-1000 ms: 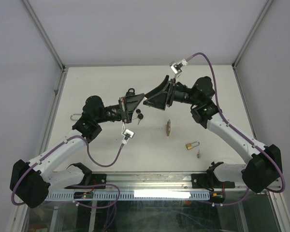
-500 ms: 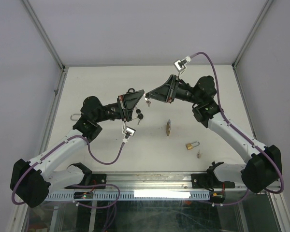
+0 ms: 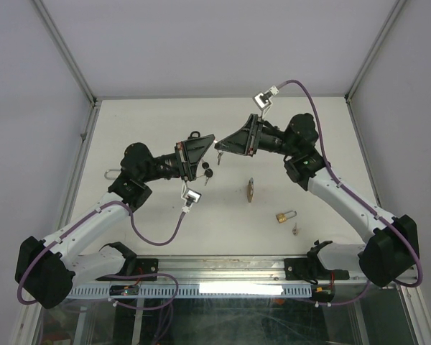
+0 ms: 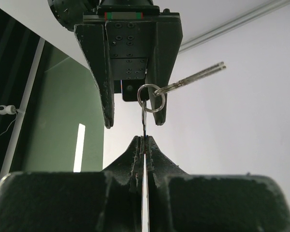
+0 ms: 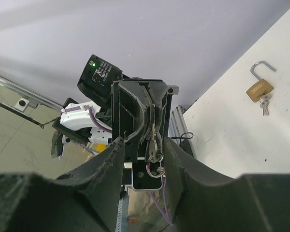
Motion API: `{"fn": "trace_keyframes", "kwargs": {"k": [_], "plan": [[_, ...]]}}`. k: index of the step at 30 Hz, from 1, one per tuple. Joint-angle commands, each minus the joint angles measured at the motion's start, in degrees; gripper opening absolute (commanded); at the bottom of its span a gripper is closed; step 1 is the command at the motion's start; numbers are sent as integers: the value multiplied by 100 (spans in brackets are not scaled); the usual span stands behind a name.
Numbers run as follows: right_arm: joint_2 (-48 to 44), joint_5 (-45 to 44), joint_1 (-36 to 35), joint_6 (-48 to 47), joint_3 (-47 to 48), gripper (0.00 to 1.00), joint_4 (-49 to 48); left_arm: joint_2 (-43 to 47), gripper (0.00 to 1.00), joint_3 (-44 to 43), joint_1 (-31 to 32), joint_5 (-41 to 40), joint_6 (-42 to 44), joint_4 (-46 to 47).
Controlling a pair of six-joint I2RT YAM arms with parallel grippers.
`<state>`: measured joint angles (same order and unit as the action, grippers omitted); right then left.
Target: Unlock with the key
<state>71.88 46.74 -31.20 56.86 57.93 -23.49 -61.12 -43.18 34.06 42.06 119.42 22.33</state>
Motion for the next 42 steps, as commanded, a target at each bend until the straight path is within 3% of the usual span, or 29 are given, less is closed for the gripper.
{"fn": "trace_keyframes", "kwargs": {"k": [1,4,7,10,16,17,18,19,20,21,23,26,31,37,39,42], "plan": [[-7,259,-79,-206,293,41,214,76,0,-44,20,-3,1380,19],[-6,295,-102,-292,332,33,289,66,0,-75,16,1,1380,-14],[8,341,-105,-333,342,12,367,50,0,-82,21,-21,1370,-16],[-26,387,-103,-368,341,0,332,71,0,-78,21,-12,1374,-83],[-253,276,74,-970,498,0,880,148,0,-31,21,-115,1104,-193],[-306,285,145,-1163,546,0,1106,168,22,-5,29,-162,950,-177],[-354,305,221,-1416,630,0,1407,220,55,28,30,-202,655,-142],[-398,336,274,-1740,773,0,1817,308,78,63,30,-259,268,-133],[-445,382,318,-2152,946,0,2274,409,89,84,29,-368,-84,-266],[-496,416,343,-2627,1138,0,2814,529,91,49,29,-512,-401,-622],[-597,466,344,-3771,1530,0,3892,730,92,-180,30,-728,-907,-1751],[-703,506,343,-5235,2014,0,5474,904,92,-579,30,-502,-2308,-3086],[-645,51,405,-6611,2760,0,7115,624,89,-1160,73,-56,-5419,-3954],[-464,-1830,971,-6319,2866,0,8103,-504,76,-2052,145,-90,-9456,-3966],[-281,-2362,1331,-5970,2735,0,8359,-1057,68,-2478,271,-762,-10767,-4131],[67,-2958,1666,-5721,2644,0,8936,-1934,65,-3368,784,-1933,-11677,-5012]]}}
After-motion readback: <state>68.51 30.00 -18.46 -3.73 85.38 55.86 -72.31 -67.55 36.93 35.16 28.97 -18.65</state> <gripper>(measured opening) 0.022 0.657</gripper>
